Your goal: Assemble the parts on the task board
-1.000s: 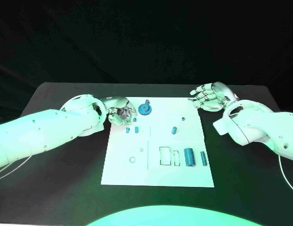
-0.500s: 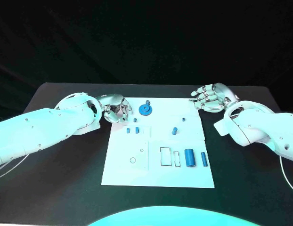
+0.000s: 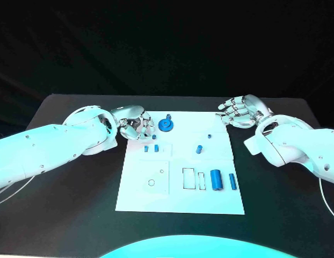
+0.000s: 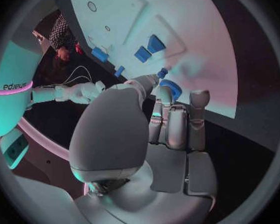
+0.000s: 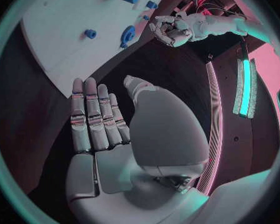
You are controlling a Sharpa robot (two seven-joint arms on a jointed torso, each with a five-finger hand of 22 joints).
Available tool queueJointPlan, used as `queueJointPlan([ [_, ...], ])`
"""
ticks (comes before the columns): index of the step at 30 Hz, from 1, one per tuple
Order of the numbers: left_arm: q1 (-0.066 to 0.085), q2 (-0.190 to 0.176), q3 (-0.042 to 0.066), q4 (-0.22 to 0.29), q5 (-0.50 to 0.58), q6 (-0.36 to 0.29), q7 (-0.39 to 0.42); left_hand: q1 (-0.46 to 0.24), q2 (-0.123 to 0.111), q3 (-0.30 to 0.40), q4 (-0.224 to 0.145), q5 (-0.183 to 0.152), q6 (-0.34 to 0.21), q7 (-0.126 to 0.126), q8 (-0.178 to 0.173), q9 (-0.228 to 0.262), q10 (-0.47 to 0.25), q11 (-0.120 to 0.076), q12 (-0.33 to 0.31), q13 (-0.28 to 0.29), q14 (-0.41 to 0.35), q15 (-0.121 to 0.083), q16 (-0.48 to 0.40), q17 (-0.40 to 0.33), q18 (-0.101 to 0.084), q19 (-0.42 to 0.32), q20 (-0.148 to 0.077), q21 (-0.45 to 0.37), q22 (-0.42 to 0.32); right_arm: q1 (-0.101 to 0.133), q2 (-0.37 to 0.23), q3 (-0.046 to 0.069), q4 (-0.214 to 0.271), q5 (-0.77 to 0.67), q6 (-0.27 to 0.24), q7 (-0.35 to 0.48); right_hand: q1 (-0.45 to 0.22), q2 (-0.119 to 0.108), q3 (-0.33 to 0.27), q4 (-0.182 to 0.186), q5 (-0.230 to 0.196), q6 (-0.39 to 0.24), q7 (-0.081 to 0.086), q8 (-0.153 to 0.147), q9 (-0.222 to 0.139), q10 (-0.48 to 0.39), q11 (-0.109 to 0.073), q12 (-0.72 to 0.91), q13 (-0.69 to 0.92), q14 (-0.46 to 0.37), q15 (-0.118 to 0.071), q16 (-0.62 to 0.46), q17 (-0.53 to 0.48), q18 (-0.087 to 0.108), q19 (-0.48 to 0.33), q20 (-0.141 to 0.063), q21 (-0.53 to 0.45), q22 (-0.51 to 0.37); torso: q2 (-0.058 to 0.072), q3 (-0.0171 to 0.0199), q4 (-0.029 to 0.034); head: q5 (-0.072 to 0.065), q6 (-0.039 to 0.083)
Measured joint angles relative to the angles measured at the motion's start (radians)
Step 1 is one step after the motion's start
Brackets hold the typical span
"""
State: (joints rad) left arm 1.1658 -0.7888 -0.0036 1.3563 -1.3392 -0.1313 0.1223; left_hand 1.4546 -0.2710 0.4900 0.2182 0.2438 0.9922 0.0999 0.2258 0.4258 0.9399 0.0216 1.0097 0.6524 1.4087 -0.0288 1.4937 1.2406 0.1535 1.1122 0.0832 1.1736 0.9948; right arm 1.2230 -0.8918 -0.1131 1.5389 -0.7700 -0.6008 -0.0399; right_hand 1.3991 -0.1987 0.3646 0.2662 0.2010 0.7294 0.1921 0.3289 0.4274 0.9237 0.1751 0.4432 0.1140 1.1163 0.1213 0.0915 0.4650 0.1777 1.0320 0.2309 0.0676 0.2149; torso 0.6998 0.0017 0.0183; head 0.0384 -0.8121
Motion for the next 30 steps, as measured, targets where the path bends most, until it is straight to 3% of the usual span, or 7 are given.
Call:
queueJointPlan([
  [3,0.000,-0.001,0.000,0.005,0.005,-0.004,0.010,0.000,0.000,0.000,0.000,0.000,-0.010,0.002,-0.010,0.000,0.015,0.000,0.063,0.062,0.012,-0.002,0.008,0.025,-0.002,0.014,-0.001,0.014,0.017,0.000,0.001,0.000,-0.001,0.000,0.000,0.000,0.000,0.000,0.000,0.000,0.000,0.000,0.000,0.000,0.000,0.000,0.000,0.000,-0.001,0.000,0.000,0.000,0.000,0.000,0.000,0.000,0.000,0.000,0.000,0.0000,0.0005,-0.001,0.000],
  [4,0.000,-0.001,0.000,0.006,0.007,-0.004,0.012,0.000,0.000,0.000,0.000,0.000,-0.013,0.002,-0.015,0.000,0.038,0.000,0.098,0.102,0.015,-0.003,0.010,0.035,-0.016,0.022,-0.001,0.020,0.026,-0.001,0.001,0.000,-0.001,0.000,0.000,0.000,0.000,0.000,0.000,0.000,0.000,0.000,0.000,0.000,0.000,0.000,0.000,0.000,-0.001,0.000,0.000,0.000,0.000,0.000,0.000,0.000,0.000,0.000,0.000,0.0001,0.0006,-0.001,0.000],
  [7,0.000,0.000,0.000,0.007,0.010,-0.005,0.018,0.000,0.000,0.000,0.000,0.000,-0.013,0.002,-0.019,0.000,0.088,-0.001,0.171,0.190,0.023,-0.005,0.013,0.055,-0.016,0.032,-0.001,0.031,0.041,-0.001,0.002,0.000,-0.001,0.000,0.000,0.000,0.000,0.000,0.000,0.000,0.000,0.000,0.000,0.000,0.000,0.000,0.000,0.000,-0.001,0.000,0.000,0.000,0.000,0.000,0.000,0.000,0.000,0.000,0.000,-0.0002,0.0006,0.000,0.000],
  [9,0.000,0.001,0.000,0.008,0.012,-0.005,0.020,0.004,0.004,0.000,0.000,0.000,-0.013,0.002,-0.020,0.000,0.103,-0.002,0.194,0.218,0.023,-0.004,0.016,0.060,-0.016,0.032,-0.001,0.032,0.046,-0.002,0.002,0.000,-0.001,-0.001,0.000,0.000,0.000,0.000,0.000,0.000,0.000,0.000,0.000,0.000,-0.001,0.000,0.000,0.004,-0.002,0.000,0.000,0.000,0.000,0.000,0.000,0.000,0.000,-0.002,0.000,-0.0005,0.0006,0.000,0.000],
  [30,0.000,0.045,0.000,-0.018,0.014,0.003,0.016,0.028,0.036,0.025,-0.017,0.000,0.023,0.002,-0.014,0.009,0.167,-0.006,0.276,0.325,0.037,-0.005,0.020,0.067,-0.016,0.053,-0.005,0.054,0.075,-0.003,0.004,0.000,-0.001,-0.002,0.000,0.001,0.000,0.000,0.003,-0.003,0.000,0.000,0.000,0.000,-0.001,0.000,0.000,0.005,-0.003,0.000,0.000,0.000,-0.001,0.000,0.000,0.000,0.000,-0.003,0.000,0.0006,-0.0007,0.000,-0.001],
])
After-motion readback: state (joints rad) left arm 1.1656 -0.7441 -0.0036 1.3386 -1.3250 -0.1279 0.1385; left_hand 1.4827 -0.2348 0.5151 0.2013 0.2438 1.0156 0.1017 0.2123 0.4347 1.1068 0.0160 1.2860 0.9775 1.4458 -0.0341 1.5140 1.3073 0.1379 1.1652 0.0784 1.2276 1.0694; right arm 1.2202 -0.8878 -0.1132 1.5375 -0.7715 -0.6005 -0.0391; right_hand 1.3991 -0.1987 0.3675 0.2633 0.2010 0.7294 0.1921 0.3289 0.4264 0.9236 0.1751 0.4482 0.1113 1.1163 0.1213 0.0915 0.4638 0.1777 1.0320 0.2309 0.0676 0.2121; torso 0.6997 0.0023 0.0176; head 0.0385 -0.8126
